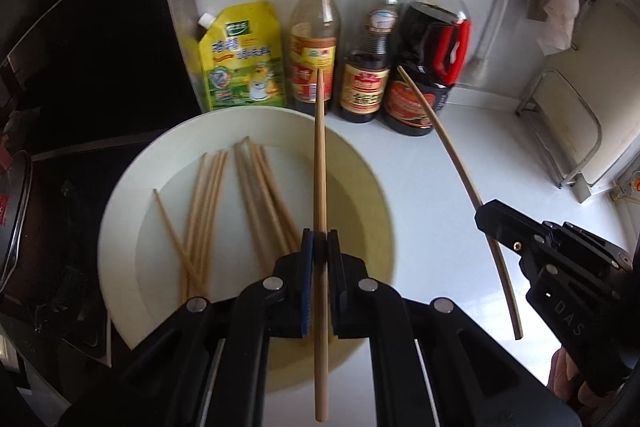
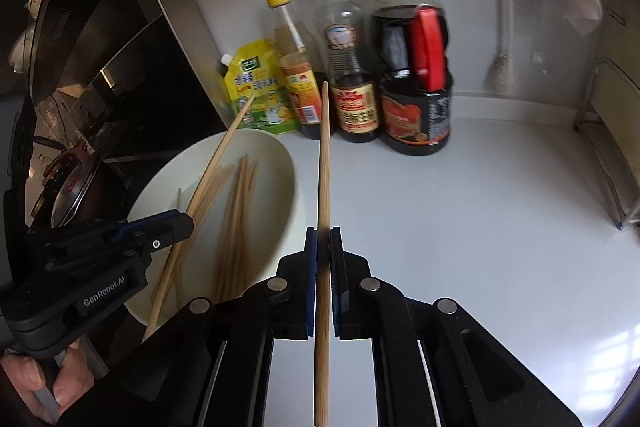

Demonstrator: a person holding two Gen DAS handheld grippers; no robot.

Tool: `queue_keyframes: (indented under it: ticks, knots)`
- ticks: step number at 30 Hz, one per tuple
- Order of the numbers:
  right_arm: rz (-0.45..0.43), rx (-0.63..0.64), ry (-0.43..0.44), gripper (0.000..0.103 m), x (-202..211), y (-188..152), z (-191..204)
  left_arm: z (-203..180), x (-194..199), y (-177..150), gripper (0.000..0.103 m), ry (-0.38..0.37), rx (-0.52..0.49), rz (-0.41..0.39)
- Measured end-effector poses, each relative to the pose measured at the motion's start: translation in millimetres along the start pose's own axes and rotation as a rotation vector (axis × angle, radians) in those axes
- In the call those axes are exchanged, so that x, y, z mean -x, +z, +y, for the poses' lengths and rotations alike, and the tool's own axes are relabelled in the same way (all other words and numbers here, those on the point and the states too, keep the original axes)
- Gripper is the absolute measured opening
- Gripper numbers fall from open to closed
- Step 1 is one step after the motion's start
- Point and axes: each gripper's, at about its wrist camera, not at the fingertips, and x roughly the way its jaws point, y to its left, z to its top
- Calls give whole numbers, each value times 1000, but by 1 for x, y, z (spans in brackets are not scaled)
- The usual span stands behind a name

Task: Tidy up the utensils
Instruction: 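Carry both held chopsticks into the white basin and open both tools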

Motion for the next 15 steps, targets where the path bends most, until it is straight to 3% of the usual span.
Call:
queue_keyframes:
  ticks: [7, 15]
  knots:
    - [101, 47, 34, 6, -66, 19, 51, 71, -30, 6, 8, 26, 68, 64]
    - [205, 59, 41, 6, -112, 20, 72, 100, -55, 7, 8, 26, 90, 101]
